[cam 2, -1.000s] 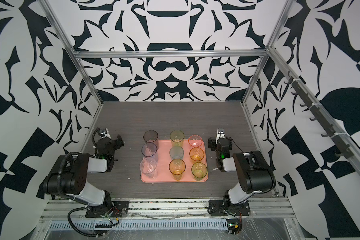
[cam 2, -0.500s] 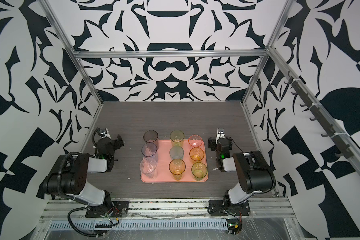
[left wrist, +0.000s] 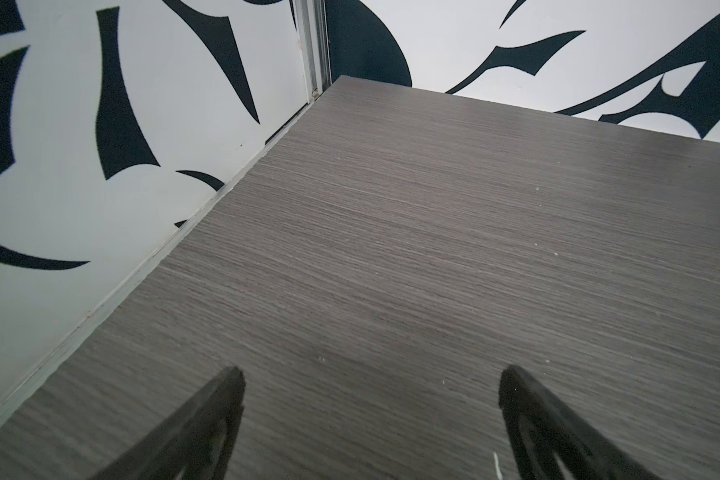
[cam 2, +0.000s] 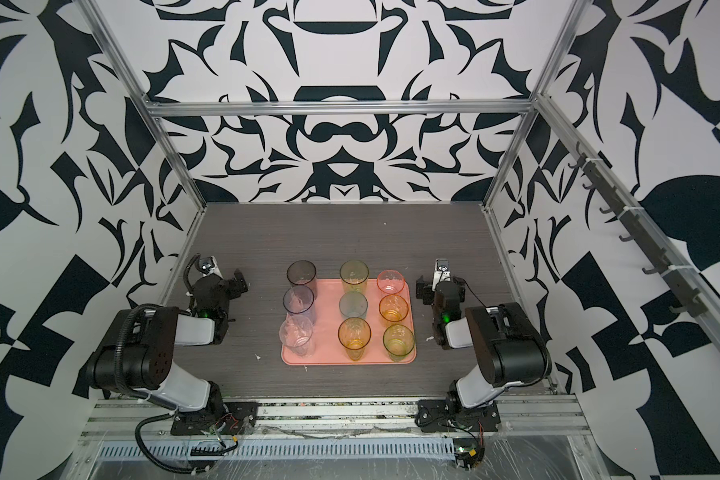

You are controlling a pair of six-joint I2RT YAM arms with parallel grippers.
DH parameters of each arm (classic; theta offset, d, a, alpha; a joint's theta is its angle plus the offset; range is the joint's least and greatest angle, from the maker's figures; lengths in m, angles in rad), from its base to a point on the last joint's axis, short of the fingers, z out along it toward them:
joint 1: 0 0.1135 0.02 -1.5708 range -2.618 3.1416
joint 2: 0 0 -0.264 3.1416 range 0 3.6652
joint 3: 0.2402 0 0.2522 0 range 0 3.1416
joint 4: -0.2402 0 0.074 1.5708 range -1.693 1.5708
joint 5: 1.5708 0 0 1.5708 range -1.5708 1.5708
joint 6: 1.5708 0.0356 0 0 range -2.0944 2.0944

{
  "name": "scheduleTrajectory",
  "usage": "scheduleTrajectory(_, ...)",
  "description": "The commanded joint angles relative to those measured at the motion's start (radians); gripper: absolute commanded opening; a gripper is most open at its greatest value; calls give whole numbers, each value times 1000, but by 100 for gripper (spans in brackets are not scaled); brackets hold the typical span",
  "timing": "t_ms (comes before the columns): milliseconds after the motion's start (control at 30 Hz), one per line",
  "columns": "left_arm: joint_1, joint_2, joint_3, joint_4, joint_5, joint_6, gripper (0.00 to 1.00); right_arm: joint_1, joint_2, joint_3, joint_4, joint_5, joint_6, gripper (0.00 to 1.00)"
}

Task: Place the glasses into the tray

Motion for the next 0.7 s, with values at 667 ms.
scheduleTrajectory(667,5,-8,23,2,-11,-8,100,-2,-8,93,-80,148,56,100)
